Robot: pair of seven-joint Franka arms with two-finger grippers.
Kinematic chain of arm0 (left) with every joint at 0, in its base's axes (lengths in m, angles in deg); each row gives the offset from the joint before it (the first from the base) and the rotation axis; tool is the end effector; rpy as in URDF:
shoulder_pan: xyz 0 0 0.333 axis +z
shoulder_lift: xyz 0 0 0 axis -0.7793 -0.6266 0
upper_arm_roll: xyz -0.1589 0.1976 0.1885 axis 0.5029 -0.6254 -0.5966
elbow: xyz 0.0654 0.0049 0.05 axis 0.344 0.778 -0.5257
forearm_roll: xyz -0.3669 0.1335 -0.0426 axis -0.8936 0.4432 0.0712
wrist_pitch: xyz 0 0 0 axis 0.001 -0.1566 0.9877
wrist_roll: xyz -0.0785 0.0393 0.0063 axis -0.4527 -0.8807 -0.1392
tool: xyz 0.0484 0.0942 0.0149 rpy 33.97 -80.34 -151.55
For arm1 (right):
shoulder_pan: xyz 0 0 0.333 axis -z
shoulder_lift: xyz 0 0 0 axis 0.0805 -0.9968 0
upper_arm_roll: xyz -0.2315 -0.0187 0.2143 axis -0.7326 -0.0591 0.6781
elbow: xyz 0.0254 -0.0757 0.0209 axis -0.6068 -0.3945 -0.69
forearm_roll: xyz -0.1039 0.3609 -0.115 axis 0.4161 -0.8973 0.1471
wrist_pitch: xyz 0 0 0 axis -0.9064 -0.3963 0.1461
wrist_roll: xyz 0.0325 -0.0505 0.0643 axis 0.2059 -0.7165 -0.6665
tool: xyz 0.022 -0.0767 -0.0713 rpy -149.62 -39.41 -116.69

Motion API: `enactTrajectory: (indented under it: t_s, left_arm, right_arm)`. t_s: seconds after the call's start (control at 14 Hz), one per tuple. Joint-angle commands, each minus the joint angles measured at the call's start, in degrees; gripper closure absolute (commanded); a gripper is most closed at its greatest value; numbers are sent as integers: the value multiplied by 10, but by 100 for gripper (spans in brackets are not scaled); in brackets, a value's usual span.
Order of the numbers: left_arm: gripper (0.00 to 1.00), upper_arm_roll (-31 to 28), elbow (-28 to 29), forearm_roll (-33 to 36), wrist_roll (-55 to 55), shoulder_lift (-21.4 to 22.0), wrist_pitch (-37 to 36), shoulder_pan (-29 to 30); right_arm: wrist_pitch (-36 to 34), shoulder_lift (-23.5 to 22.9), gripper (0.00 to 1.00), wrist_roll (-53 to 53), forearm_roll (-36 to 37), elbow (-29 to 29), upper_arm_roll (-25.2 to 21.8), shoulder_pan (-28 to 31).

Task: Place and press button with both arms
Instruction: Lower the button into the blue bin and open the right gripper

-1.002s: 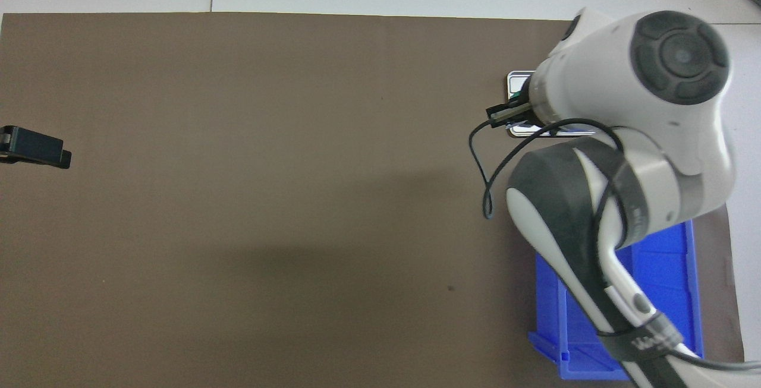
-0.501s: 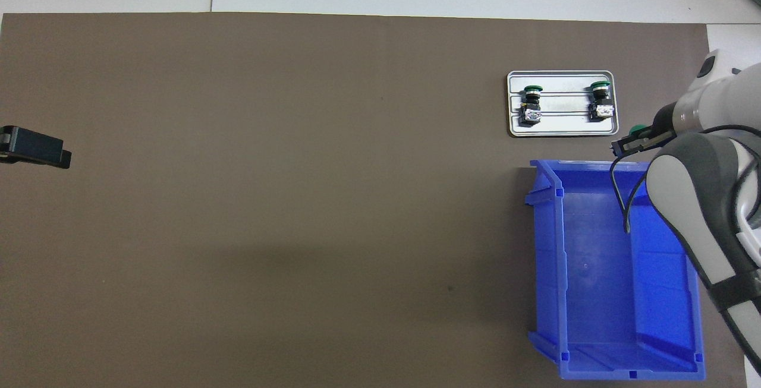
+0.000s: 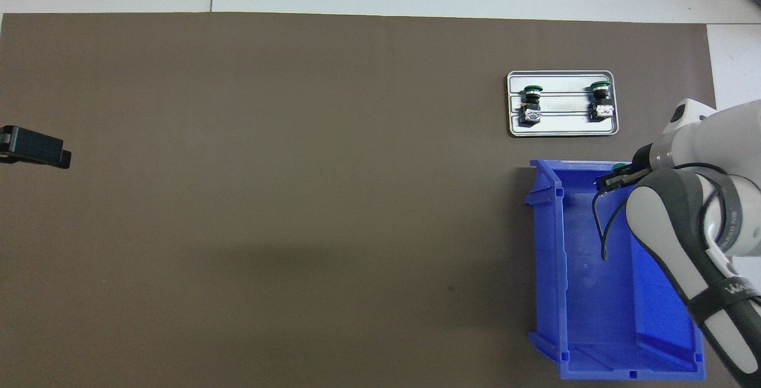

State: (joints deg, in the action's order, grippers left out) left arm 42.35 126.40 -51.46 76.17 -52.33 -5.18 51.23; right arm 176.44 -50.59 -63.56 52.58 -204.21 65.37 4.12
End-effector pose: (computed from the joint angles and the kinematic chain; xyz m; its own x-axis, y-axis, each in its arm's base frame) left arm 0.5391 -0.0158 0.6534 0.9948 -0.1004 -0.0167 -0.0999 -0.9947 0.0235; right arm 0.5444 -0.0376 0.3754 0.9584 0.2853 -0.0122 0.2853 -0.9584 -0.0021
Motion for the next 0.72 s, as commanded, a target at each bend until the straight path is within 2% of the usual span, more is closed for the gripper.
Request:
enactTrajectory:
  t_s: [0.0, 0.43, 0.5, 0.57, 0.64]
  left_arm:
    - [0, 4, 11, 7, -2, 11, -5, 5]
    - [0, 4, 11, 7, -2, 11, -5, 6]
    - [0, 4, 11, 7, -2, 11, -5, 6]
    - [0, 4, 11, 7, -2, 11, -5, 6]
    - [0, 4, 11, 7, -2, 11, -5, 6]
  right_arm:
    - [68, 26, 100, 31, -15, -75, 5, 6]
    - [104, 19, 100, 75, -15, -98, 5, -1]
    - [103, 19, 65, 87, -15, -99, 5, -2]
    - [103, 19, 42, 89, -14, -99, 5, -3]
    - [103, 19, 34, 89, -14, -98, 5, -2]
